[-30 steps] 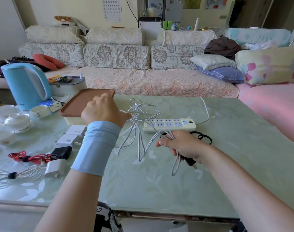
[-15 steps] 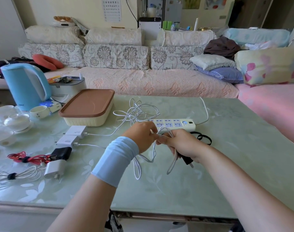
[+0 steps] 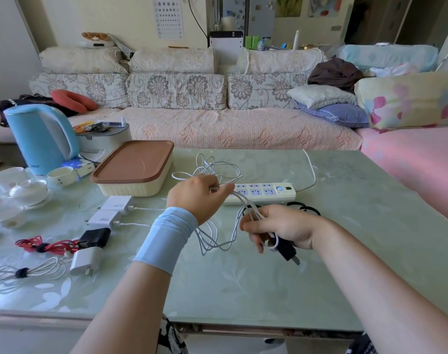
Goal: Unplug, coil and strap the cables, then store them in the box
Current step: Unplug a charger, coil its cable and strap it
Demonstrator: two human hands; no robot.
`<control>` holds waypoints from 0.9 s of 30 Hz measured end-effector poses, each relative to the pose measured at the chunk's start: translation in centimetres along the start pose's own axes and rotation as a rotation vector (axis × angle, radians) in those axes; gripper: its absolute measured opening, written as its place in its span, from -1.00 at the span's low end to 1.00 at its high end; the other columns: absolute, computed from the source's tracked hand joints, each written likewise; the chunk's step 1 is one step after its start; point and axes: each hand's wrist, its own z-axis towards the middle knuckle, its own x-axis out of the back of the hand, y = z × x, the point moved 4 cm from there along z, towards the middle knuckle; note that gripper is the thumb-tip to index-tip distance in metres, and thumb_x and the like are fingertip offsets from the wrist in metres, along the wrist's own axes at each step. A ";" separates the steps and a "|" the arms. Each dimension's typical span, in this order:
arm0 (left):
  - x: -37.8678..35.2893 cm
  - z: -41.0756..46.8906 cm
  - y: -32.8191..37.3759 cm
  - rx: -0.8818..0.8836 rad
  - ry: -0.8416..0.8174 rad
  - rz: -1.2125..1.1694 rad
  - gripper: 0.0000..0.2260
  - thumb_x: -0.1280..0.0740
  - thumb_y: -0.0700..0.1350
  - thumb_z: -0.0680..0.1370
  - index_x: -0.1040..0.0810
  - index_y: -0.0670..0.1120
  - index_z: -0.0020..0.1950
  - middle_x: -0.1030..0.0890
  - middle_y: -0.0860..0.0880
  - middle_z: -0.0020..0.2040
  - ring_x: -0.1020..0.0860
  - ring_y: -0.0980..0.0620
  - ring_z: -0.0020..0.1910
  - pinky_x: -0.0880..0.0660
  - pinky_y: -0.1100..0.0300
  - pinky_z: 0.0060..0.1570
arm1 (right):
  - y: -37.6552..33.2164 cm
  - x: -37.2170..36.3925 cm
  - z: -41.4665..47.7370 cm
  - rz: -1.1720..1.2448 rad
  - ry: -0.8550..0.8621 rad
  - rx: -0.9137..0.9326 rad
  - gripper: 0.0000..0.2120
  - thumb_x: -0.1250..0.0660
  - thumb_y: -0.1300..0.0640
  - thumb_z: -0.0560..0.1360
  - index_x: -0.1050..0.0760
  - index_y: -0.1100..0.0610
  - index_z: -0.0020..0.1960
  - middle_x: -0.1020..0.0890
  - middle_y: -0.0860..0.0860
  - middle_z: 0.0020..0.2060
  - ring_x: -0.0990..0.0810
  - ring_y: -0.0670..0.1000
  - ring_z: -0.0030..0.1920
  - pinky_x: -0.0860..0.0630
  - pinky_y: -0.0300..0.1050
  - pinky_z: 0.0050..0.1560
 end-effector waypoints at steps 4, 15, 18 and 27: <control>-0.9 0.0 -0.4 -0.073 -0.034 -0.127 -0.59 -0.25 0.28 0.50 -0.36 0.03 -0.38 -0.47 0.08 -0.33 -0.45 0.00 -0.27 -0.30 0.18 -0.31 | 0.0 -0.1 -0.5 0.104 -0.025 -0.049 -0.75 -0.26 -0.04 0.61 -0.52 0.16 0.05 -0.26 0.00 -0.46 -0.36 0.00 -0.49 -0.25 -0.22 -0.46; -1.5 0.2 -1.4 -0.174 -0.429 -0.292 -0.55 -0.33 0.18 0.52 -0.40 -0.01 -0.49 -0.30 0.05 -0.51 -0.26 0.03 -0.48 -0.30 0.16 -0.35 | 0.3 0.0 -0.3 0.216 -0.141 -0.070 -0.50 -0.28 -0.17 0.49 -0.50 0.12 0.29 -0.29 0.02 -0.44 -0.34 0.02 -0.50 -0.22 -0.15 -0.45; -1.1 -0.3 -1.4 -0.201 -0.550 -0.376 -0.57 -0.34 0.21 0.50 -0.47 0.01 -0.48 -0.30 -0.02 -0.47 -0.24 0.01 -0.45 -0.27 0.19 -0.34 | 0.1 -0.2 -0.2 0.166 -0.172 -0.048 -0.54 -0.26 -0.21 0.49 -0.51 0.05 0.24 -0.28 0.03 -0.44 -0.36 0.03 -0.49 -0.27 -0.16 -0.45; -1.3 -0.9 -0.7 -0.199 -0.671 -0.373 -0.81 -0.31 0.05 0.57 -0.68 0.10 -0.16 -0.39 0.13 -0.51 -0.34 0.16 -0.50 -0.36 0.32 -0.33 | 0.1 -1.0 0.3 0.245 -0.346 -0.012 -0.44 -0.54 -0.25 0.27 -0.46 0.10 0.03 -0.20 0.02 -0.37 -0.33 -0.05 -0.52 -0.44 -0.05 -0.20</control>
